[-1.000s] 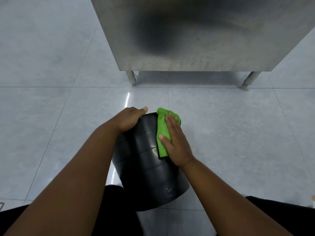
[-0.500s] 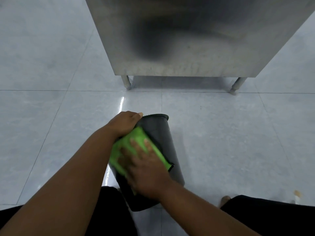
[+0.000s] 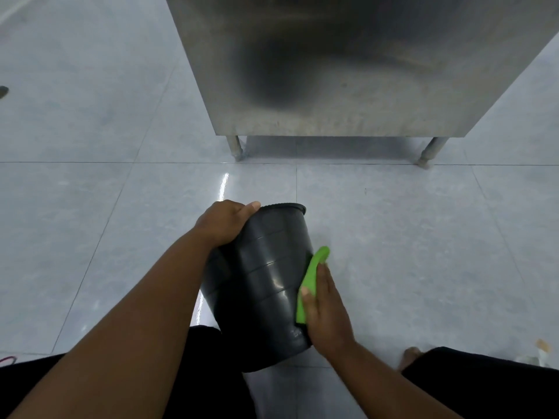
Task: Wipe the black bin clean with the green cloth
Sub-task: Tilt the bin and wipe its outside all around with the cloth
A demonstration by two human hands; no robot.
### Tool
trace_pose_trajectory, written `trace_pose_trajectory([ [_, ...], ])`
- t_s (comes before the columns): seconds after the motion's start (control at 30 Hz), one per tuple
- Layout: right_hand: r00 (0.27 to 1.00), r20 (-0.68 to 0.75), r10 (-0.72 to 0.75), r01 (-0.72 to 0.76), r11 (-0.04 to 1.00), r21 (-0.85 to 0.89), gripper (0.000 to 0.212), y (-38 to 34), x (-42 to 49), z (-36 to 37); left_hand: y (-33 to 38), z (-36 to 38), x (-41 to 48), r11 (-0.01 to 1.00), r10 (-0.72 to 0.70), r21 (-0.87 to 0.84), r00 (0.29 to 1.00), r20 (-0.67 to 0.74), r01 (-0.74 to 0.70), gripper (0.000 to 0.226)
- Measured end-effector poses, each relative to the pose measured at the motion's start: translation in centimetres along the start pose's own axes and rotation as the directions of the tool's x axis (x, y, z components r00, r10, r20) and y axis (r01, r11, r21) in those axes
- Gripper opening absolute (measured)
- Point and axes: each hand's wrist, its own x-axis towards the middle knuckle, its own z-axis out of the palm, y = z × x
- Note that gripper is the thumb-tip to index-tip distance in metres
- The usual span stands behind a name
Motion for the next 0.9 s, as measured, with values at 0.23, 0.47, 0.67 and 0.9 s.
trace_pose_trajectory([
  [0.23, 0.617, 0.339, -0.710, 0.742, 0.383, -0.550, 0.054, -3.3, -4.7, 5.0, 1.6, 0.3, -0.2, 0.998, 0.006, 0.067, 1.000, -0.015, -0.005, 0.060],
  [0.47, 0.736, 0.179, -0.653, 0.632, 0.567, -0.528, 0.068, -2.3, -3.3, 2.0, 1.9, 0.0, 0.2, 0.998, -0.014, -0.056, 0.997, 0.076, 0.019, 0.058],
  [0.67, 0.974, 0.012, -0.225, 0.225, 0.974, -0.040, 0.073, -0.5, -0.2, -0.2, 1.1, -0.8, -0.4, 0.972, -0.050, -0.224, 0.996, 0.074, 0.065, 0.056],
  [0.9, 0.862, 0.301, 0.408, -0.493, 0.813, 0.311, 0.063, 1.7, 2.8, -3.2, -0.2, -0.6, -1.1, 0.901, -0.109, -0.402, 0.983, 0.150, 0.161, 0.061],
])
